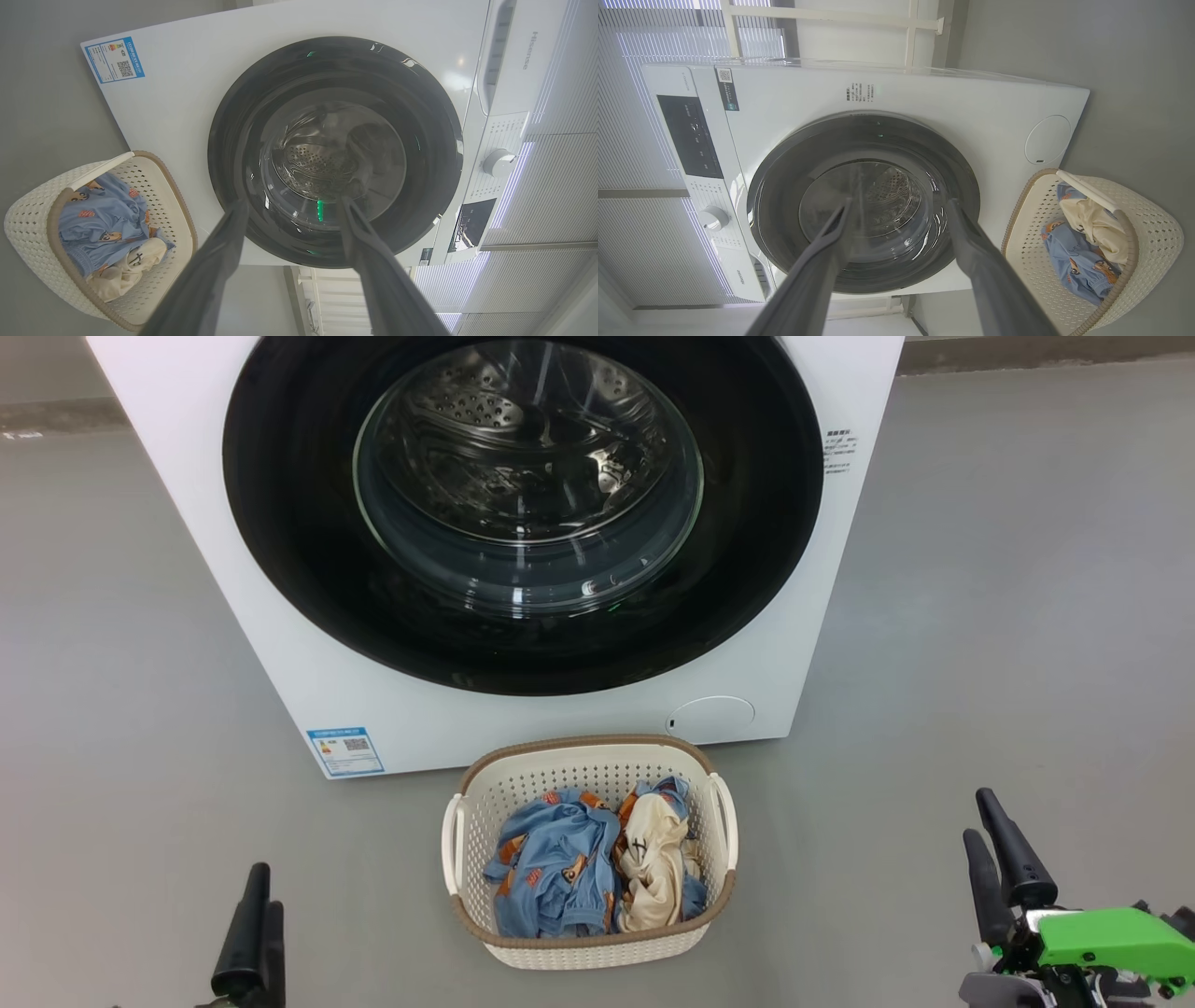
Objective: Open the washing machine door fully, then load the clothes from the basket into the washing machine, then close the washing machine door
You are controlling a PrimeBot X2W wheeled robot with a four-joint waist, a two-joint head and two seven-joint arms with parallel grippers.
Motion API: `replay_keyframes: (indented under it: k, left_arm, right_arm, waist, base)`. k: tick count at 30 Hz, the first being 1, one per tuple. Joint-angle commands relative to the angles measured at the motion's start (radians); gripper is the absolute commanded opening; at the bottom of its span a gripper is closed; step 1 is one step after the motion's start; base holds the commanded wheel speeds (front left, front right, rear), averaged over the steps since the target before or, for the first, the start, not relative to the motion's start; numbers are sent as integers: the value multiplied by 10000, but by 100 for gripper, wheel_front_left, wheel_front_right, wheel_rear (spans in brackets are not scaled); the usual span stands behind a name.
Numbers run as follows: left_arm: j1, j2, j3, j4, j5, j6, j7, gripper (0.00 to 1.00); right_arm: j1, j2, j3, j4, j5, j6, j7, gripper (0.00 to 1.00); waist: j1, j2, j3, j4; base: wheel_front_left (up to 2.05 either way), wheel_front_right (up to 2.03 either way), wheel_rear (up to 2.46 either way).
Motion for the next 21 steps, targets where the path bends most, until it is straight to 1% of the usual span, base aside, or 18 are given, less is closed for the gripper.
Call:
replay_keyframes:
  k: [1,13,17,21]
  left_arm:
    - [-477,210,40,-388,113,-22,-134,100]
    - [-573,635,-516,-628,754,-30,-681,100]
    - [-619,811,-730,-627,1122,-33,-860,100]
    - [-688,986,-946,-564,1712,-35,-1009,100]
  right_arm:
    - [-530,-187,154,-355,-271,18,-128,100]
    - [-681,-354,564,-650,-1314,24,-488,100]
    - [-719,-401,687,-738,-1785,25,-606,100]
    - [-756,-481,828,-805,-2335,27,-725,100]
  waist:
    - [0,-1,-2,4]
    - [0,-1,-26,21]
    - [-1,-1,-32,18]
    - [-1,-1,-39,12]
  base:
    - [0,0,0]
    - [0,0,0]
    - [0,0,0]
    - [0,0,0]
